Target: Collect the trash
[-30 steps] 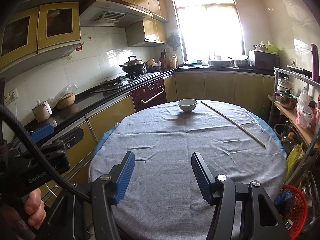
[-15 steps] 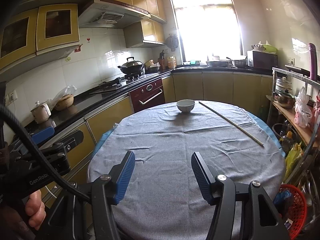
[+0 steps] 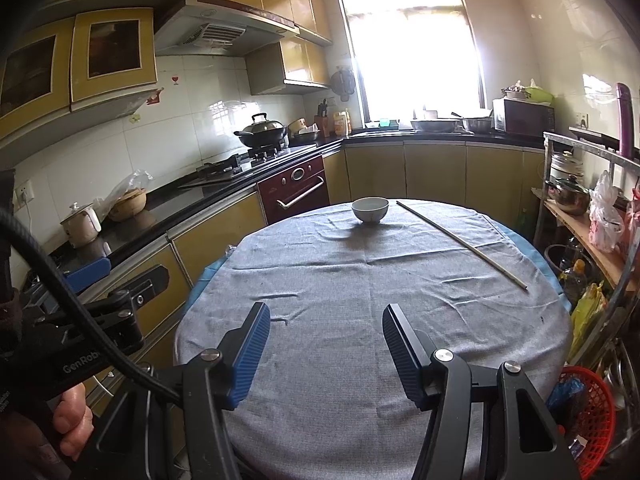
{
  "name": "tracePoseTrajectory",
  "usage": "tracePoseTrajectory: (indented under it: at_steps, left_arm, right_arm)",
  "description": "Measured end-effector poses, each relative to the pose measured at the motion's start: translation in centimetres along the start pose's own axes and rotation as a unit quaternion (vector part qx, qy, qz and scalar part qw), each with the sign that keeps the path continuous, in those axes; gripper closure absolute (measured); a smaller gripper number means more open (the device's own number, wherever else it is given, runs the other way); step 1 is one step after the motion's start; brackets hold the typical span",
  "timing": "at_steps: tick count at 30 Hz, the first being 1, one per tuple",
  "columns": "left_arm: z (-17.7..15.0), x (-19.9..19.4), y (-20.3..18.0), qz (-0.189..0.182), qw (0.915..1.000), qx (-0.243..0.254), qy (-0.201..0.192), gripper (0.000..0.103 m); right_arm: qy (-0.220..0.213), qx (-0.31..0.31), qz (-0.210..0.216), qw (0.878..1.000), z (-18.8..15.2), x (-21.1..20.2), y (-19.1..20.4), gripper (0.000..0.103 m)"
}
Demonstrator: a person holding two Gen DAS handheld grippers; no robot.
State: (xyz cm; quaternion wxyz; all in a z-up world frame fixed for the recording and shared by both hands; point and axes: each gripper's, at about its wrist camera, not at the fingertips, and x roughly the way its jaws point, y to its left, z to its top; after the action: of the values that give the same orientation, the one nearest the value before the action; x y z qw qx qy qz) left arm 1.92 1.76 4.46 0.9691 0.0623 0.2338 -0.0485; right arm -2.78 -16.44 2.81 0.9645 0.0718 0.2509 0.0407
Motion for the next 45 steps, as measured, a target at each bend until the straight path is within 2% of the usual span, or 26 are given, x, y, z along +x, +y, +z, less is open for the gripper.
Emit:
tracePoseTrajectory:
  at_steps: [18,30,45]
  left_arm:
    - [0.4,2.5,-1.8,-0.023,0.9996,0.005,0.018,0.018]
    - [2.4,4.0,-2.8,-0.042,0.999,0.007,0.015,0.018]
    - [3.6,6.4,-3.0,-0.055,0.9982,0.001,0.023,0.018]
  right_arm:
    - [0.011,0.016,-0.027,0.999,-0.2,0.8,-2.5,0.04]
    - [0.006,0.021,-0.06,0.998,1.7,1.1,-3.9,0.04]
    - [0.013,0.013,-0.077,0.997,3.4,2.9,-4.1,0.04]
